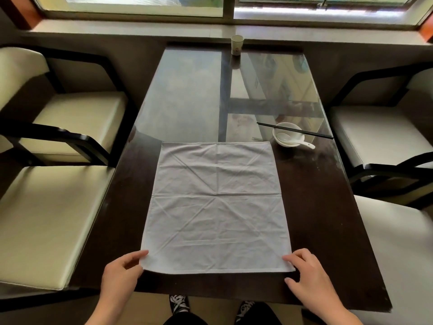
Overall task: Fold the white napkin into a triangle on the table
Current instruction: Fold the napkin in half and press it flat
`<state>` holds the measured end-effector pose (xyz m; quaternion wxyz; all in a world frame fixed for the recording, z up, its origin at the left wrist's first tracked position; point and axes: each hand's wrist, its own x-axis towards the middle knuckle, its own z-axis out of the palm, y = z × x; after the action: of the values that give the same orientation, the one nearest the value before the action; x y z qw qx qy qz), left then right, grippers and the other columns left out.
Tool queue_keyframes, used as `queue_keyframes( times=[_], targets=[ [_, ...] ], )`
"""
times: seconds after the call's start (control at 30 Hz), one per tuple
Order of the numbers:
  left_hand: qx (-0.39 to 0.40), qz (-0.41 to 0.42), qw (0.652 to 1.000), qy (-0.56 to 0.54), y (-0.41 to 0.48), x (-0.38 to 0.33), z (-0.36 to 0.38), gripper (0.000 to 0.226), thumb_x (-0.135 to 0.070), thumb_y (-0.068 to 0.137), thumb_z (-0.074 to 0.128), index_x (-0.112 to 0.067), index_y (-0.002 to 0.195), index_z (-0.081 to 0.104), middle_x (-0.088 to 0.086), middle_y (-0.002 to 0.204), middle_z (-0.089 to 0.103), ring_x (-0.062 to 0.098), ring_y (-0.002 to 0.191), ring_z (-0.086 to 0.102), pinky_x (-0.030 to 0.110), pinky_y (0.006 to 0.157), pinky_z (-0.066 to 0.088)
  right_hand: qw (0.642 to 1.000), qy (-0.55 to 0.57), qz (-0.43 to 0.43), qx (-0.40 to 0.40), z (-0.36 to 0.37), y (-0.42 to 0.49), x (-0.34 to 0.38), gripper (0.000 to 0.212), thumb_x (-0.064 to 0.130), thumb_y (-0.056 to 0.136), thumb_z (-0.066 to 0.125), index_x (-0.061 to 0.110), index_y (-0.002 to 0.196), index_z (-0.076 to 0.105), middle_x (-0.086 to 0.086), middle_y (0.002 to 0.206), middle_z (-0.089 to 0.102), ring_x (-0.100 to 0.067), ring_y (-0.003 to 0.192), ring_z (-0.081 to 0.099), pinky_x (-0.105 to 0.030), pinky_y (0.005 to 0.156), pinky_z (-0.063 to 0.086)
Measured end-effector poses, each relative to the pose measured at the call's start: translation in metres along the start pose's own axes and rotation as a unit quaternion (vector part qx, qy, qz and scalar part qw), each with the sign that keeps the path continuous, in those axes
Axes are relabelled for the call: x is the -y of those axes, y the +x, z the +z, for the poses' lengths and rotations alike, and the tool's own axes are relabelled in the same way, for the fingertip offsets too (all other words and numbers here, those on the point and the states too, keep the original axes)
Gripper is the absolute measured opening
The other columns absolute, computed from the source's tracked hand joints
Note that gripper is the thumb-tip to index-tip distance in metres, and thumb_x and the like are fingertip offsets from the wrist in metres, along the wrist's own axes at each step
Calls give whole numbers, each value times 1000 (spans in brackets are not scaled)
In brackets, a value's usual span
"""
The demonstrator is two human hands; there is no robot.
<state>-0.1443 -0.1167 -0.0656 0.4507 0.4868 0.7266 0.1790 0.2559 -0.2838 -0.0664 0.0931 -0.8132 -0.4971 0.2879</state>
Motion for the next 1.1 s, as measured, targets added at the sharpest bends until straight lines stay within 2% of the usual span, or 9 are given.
queue_keyframes(
  times=[0.07,0.13,0.3,0.43,0.53,0.63,0.7,0.87,1.1],
  targets=[
    [28,42,998,41,-2,-2,-6,56,16,75,63,-31,101,76,-6,100,73,13,69,68,24,61,54,999,-30,-34,2,-1,-1,-5,46,20,81,80,27,124,64,17,109,48,-5,101,46,-20,82,45],
    [23,114,989,95,-3,-3,-11,50,15,76,70,-25,105,77,-10,100,72,7,86,65,18,76,50,997,-39,-62,-17,-2,-2,-9,38,16,79,83,23,115,71,14,105,53,-8,96,50,-24,78,51],
    [-11,212,972,102,3,-6,-20,24,-8,77,82,-30,87,79,-10,86,70,14,80,67,12,64,49,988,-69,-126,-58,-1,-3,-12,23,20,74,88,21,93,74,11,95,58,-9,83,57,-26,54,56],
    [-11,223,974,42,13,-8,-24,17,-13,82,79,-30,79,80,-14,111,68,11,97,66,16,80,49,992,-63,-98,-53,-2,-2,-15,36,34,73,87,30,105,71,16,104,54,-7,91,53,-24,57,54],
    [18,196,980,-30,14,-10,-26,23,-12,83,77,-35,83,81,-20,109,75,-2,118,59,29,96,47,991,-65,-96,-70,-3,2,-15,31,22,73,88,28,99,73,16,102,56,-7,88,54,-23,53,53],
    [20,174,983,-56,17,-10,-29,12,-25,80,76,-34,85,81,-5,109,77,4,121,59,35,99,48,987,-49,-108,-110,-6,5,-17,20,12,76,86,23,89,75,14,99,62,-7,86,58,-25,51,54],
    [8,162,985,-66,19,-10,-31,10,-28,79,77,-35,84,82,0,112,75,6,113,64,34,97,48,983,-34,-117,-136,-10,6,-18,19,11,77,84,23,88,74,16,98,64,-6,88,58,-27,55,55],
    [-10,146,986,-84,16,-12,-33,21,-22,76,82,-43,74,80,-16,86,79,1,90,72,25,85,52,978,15,-119,-172,-24,-1,-16,26,2,75,83,20,93,78,16,96,67,-9,90,65,-31,71,60],
    [-27,157,985,-61,9,-12,-44,24,-23,75,83,-46,81,78,-19,82,77,-5,81,69,2,65,49,977,77,-96,-177,-36,-13,-11,25,2,81,78,19,99,78,9,94,70,-11,89,68,-28,72,58]
  ],
)
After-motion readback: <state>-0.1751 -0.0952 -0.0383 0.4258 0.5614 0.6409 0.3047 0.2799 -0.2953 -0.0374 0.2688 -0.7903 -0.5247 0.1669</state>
